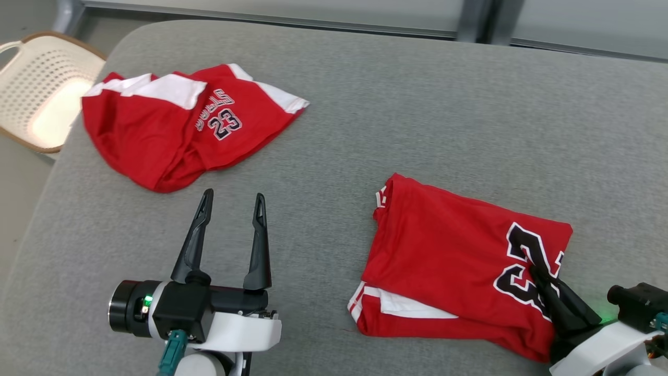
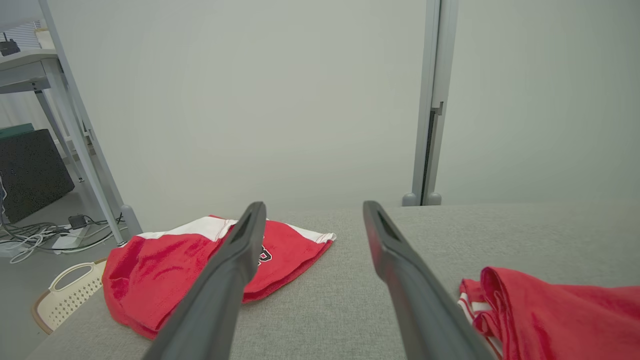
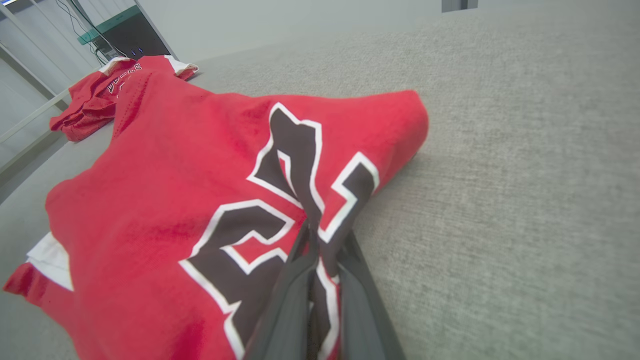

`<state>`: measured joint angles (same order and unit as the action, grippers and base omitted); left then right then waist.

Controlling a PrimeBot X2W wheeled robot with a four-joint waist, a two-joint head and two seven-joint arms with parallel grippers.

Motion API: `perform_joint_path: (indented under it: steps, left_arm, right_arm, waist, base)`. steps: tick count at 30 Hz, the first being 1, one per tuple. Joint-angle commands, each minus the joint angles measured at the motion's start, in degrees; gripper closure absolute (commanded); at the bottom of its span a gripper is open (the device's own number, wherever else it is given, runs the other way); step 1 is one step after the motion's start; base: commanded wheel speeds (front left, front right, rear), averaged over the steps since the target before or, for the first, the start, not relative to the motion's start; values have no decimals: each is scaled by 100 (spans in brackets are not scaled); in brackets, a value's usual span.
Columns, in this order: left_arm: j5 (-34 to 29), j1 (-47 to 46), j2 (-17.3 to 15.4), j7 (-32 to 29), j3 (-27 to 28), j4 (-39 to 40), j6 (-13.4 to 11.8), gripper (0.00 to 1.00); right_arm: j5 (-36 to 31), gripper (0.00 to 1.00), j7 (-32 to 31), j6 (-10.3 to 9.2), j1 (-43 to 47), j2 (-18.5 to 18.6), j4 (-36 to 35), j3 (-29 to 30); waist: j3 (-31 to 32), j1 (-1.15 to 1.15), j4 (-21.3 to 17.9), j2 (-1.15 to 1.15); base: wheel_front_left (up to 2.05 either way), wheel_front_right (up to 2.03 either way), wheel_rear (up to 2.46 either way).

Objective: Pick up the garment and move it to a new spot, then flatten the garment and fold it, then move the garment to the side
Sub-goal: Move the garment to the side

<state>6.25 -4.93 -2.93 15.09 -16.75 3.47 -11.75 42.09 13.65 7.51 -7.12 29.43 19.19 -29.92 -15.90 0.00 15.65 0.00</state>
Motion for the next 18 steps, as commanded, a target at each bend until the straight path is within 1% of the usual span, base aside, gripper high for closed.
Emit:
perform_joint_path:
  steps: [1, 3, 8, 9, 11, 16, 18]
  left_arm:
    - [-41, -99, -14, 9, -2, 11, -41, 0]
    - [-74, -160, -10, 9, -63, -17, -27, 0]
    - [-118, -352, -10, 9, -250, -146, -52, 0]
    - [-108, -456, -9, 9, -332, -227, -48, 0]
    - [-107, -562, -5, 10, -456, -319, -31, 0]
    - [-22, -881, -13, 9, -744, -500, -97, 0]
    - [-22, -936, -7, 9, -806, -518, -113, 0]
  right_arm:
    - [-25, 100, 13, -9, 60, 83, 113, -43]
    - [-86, 100, 61, -10, -40, 192, 45, -54]
    - [-148, 100, 129, -9, -373, 364, -112, -210]
    - [-108, 100, 148, -9, -502, 438, -76, -260]
    - [-73, 100, 161, -9, -640, 486, -37, -319]
    - [31, 100, 163, -8, -1016, 594, 7, -467]
    - [34, 100, 163, -8, -1095, 619, 17, -496]
  waist:
    - [-26, 0, -194, 0]
    - [-57, 0, -398, 0]
    - [-158, 0, -1105, 0]
    - [-194, 0, -1394, 0]
    - [-229, 0, -1650, 0]
    - [-338, 0, -2142, 0]
    - [-366, 0, -2212, 0]
  base:
    - [0, 0, 0]
    - [0, 0, 0]
    - [0, 0, 0]
    - [0, 0, 0]
    - [0, 0, 0]
    - [0, 0, 0]
    - [0, 0, 0]
